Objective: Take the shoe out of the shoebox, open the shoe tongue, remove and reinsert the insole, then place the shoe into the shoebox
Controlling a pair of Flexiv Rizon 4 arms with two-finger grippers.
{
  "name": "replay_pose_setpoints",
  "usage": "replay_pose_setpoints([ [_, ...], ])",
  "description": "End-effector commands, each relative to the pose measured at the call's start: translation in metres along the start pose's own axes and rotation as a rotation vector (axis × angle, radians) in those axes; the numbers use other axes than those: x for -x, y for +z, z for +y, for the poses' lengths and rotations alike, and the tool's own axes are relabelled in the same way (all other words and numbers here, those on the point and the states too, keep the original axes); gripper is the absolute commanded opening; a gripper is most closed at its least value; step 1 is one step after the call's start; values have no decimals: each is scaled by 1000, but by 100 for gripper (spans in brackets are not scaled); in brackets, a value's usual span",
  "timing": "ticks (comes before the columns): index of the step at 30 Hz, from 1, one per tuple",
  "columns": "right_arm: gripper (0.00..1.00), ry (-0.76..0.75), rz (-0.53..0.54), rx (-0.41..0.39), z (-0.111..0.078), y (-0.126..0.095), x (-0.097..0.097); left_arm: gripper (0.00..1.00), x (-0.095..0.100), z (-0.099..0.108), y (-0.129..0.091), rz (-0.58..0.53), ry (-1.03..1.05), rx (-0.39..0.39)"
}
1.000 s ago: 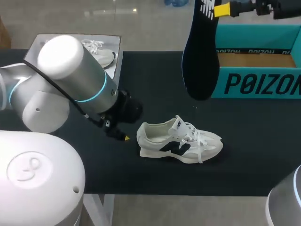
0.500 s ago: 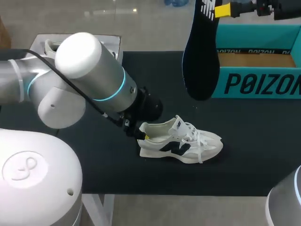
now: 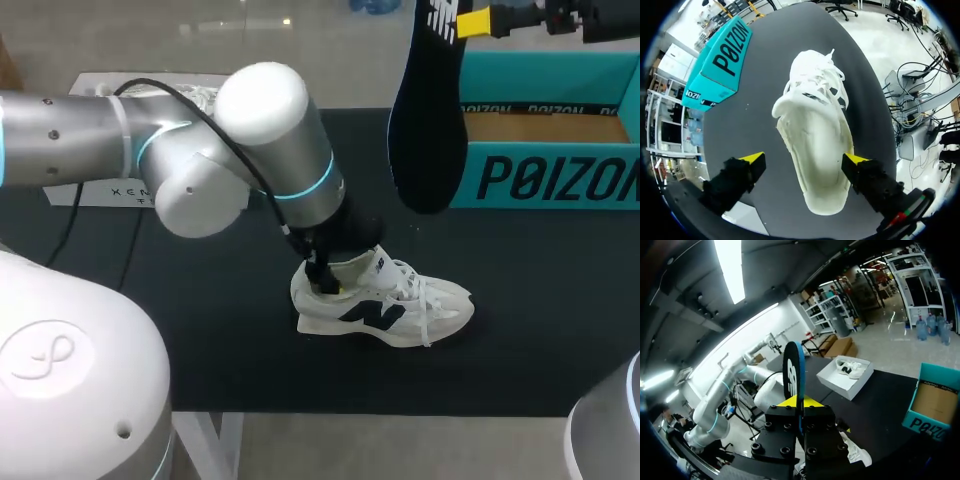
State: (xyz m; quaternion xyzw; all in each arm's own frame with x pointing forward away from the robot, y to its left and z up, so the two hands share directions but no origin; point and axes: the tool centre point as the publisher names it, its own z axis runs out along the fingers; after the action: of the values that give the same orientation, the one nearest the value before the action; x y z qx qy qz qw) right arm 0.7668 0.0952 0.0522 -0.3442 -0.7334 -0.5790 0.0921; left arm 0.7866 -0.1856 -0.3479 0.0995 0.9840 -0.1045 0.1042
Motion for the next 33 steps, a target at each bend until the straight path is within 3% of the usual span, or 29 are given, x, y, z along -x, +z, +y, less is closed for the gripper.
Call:
replay_pose_setpoints([
  [1,0,1,-1,-2,1,2,1,100,8,-8,47,44,1,52],
  [5,0,1,-1,-2,1,2,1,100,10,-5,53,56,-6,65],
  [6,0,1,-1,-2,1,2,1,93,10,-5,53,62,-5,64],
  [8,0,1,-1,-2,1,2,1,47,10,-4,54,69,-4,63],
  [9,0,1,-1,-2,1,2,1,38,9,-3,54,74,-2,65],
  [10,0,1,-1,-2,1,2,1,7,9,-3,55,81,0,62],
  [11,0,1,-1,-2,1,2,1,0,8,-2,55,83,1,64],
  [33,0,1,-1,-2,1,2,1,0,10,2,52,141,59,51],
])
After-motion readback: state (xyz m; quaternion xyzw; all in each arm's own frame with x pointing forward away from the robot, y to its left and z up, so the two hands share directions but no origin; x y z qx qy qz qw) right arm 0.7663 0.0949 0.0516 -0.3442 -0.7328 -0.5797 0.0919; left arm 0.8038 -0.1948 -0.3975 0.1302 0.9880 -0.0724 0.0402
